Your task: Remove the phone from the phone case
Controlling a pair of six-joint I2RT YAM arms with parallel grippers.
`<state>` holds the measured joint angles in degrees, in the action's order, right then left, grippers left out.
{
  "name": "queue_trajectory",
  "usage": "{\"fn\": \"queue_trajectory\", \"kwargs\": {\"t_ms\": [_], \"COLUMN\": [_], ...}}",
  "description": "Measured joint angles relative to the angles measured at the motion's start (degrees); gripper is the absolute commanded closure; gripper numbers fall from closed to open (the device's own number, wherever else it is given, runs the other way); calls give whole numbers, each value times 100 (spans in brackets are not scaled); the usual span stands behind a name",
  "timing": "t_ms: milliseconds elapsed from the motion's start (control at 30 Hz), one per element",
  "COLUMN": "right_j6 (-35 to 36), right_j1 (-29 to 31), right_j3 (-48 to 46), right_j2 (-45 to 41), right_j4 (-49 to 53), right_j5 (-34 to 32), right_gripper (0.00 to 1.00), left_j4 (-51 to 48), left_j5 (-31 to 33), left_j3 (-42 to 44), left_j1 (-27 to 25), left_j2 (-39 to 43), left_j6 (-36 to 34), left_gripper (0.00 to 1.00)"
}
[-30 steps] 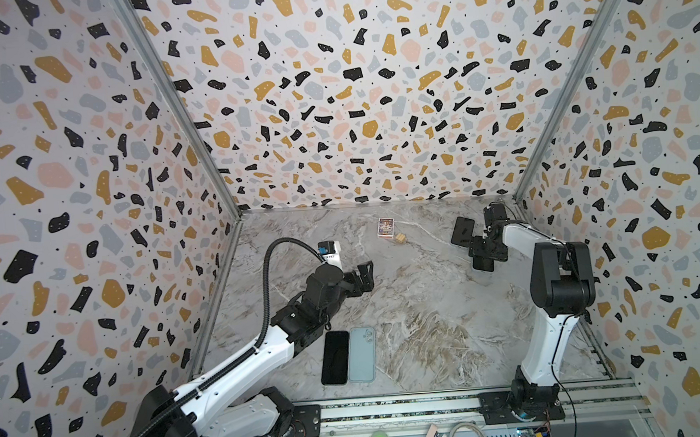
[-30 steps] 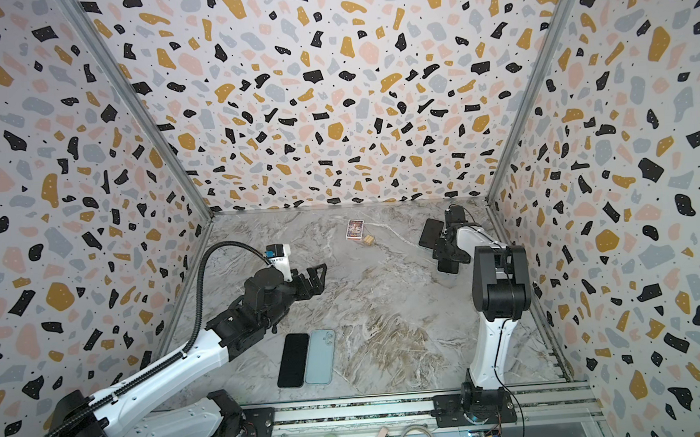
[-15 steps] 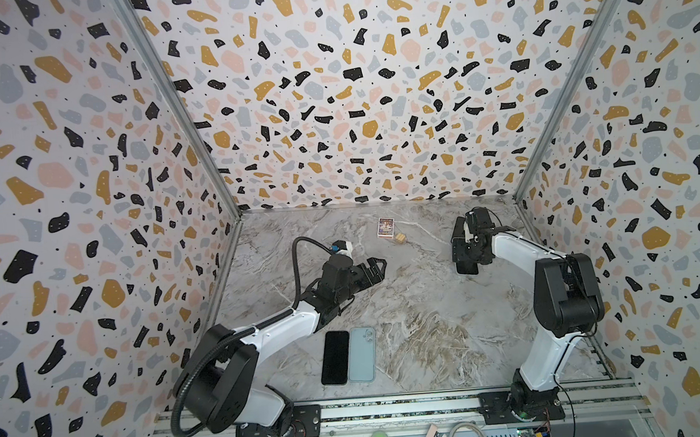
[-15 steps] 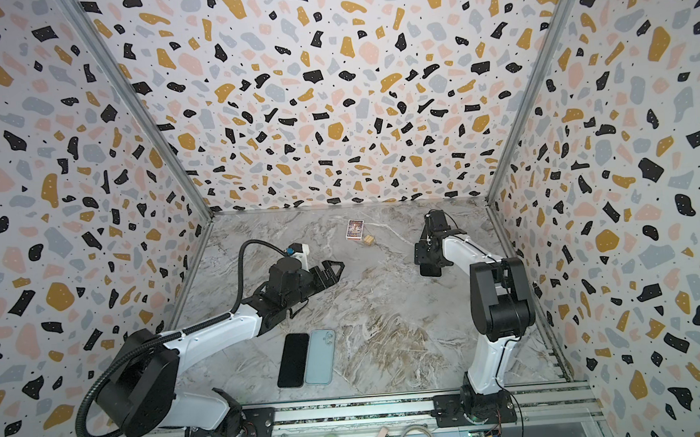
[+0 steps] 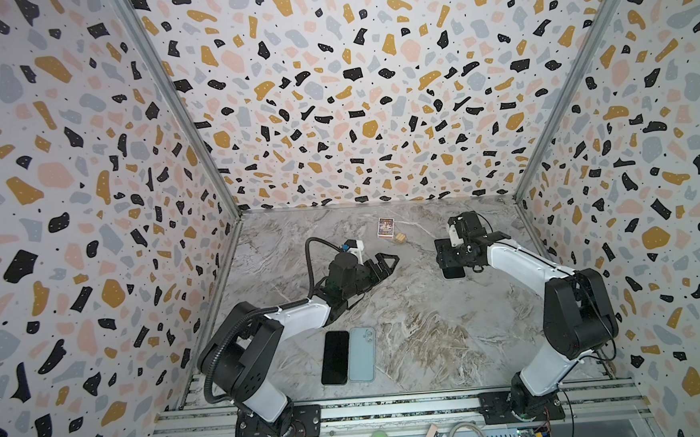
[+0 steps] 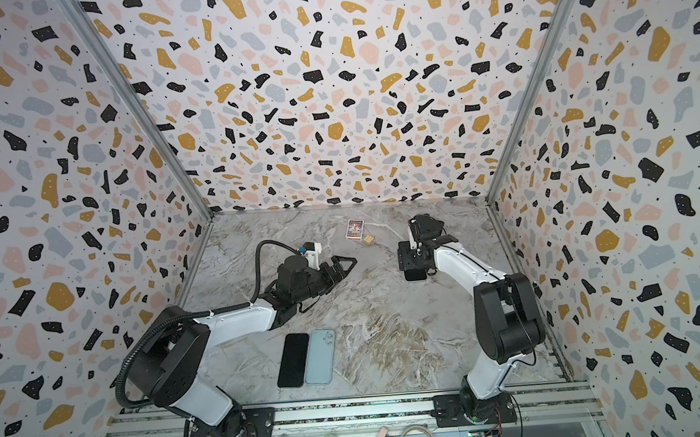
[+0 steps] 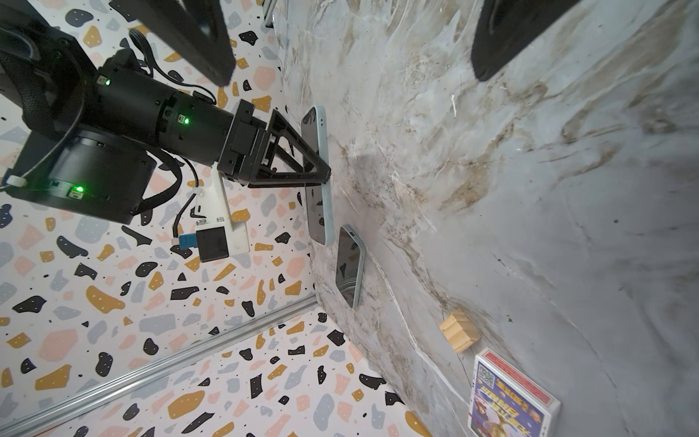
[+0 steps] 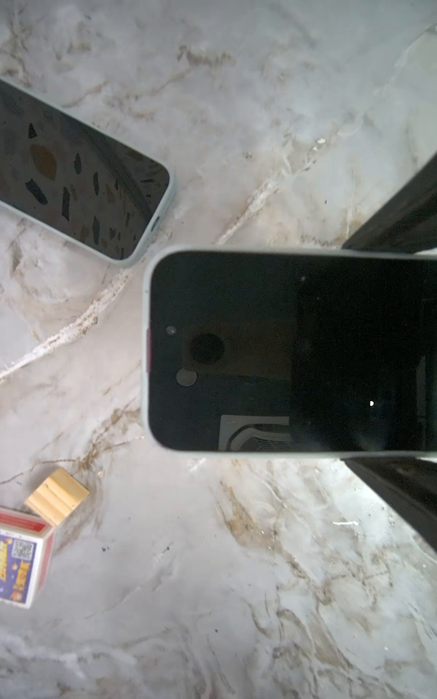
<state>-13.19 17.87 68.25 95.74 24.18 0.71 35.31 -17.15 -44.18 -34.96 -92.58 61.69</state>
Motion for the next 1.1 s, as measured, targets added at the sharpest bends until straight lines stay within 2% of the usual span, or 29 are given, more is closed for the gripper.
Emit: {"fn": "queue_trajectory", "kwargs": {"t_ms": [467,1100], "right_j6": [107,107], "right_j1": [739,1381], "right_j3": [-57,-57], "right_j2": [-389,-398], "right_j4": [-15,-13], "right_j5": [424,728], "right_gripper": [71,74], "left_j4": [479,1154], "left_j5": [-275,-490], "left_j3": [-164,-199], "left_j1": [2,2], "left_j2": [-437,-846], "left_j6": [411,892], "left_gripper": [0,10]}}
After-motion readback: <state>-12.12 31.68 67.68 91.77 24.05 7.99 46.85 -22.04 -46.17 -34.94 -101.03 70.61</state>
